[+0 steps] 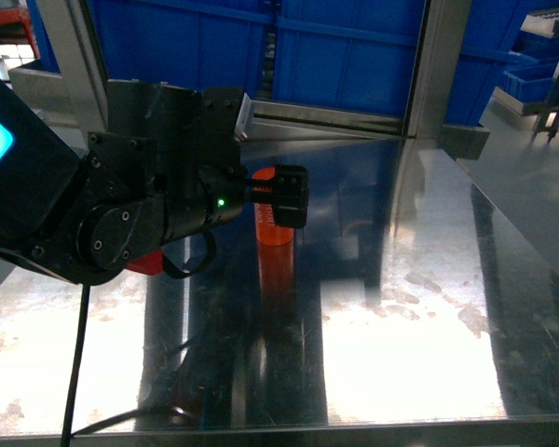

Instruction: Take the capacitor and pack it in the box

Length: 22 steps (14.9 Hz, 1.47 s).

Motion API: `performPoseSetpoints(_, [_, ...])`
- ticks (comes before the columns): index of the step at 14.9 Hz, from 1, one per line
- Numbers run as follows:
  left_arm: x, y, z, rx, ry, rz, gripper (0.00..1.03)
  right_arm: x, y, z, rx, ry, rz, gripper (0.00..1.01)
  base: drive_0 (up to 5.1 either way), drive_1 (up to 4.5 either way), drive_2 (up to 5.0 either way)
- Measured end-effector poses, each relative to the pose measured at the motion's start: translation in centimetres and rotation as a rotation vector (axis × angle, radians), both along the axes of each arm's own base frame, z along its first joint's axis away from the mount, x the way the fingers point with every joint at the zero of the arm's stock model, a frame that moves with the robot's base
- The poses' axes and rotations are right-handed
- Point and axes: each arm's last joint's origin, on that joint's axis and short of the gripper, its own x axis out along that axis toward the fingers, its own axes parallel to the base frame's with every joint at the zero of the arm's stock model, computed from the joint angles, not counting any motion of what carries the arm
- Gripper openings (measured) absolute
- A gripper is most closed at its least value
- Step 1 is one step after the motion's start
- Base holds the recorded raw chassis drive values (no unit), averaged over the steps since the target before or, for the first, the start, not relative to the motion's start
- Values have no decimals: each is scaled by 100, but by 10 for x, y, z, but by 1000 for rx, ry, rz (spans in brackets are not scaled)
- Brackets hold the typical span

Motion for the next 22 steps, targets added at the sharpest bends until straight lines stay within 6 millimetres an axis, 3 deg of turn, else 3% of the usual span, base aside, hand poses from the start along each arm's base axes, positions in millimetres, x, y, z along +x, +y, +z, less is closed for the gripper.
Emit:
performPoseSetpoints(10, [14,-11,-14,19,56,-27,96,0,0,0,0,0,0,98,0,0,0])
performPoseSetpoints(14, [15,-10,-16,19,72,-40,50,0,0,0,0,0,0,98,0,0,0])
performPoseSetpoints(16, [15,-6,-14,9,44,-28,45,0,0,0,0,0,0,98,0,0,0])
performPoseSetpoints(17, [11,-3,-7,3,19,-18,45,0,0,0,0,0,0,98,0,0,0])
performPoseSetpoints(18, [5,4,15,-18,-65,10,45,0,0,0,0,0,0,98,0,0,0])
performPoseSetpoints(20, [-10,20,79,-50,-338,83,45,0,0,0,0,0,0,98,0,0,0])
performPoseSetpoints(22, [-35,40,128,-66,-538,120,45,0,0,0,0,0,0,98,0,0,0])
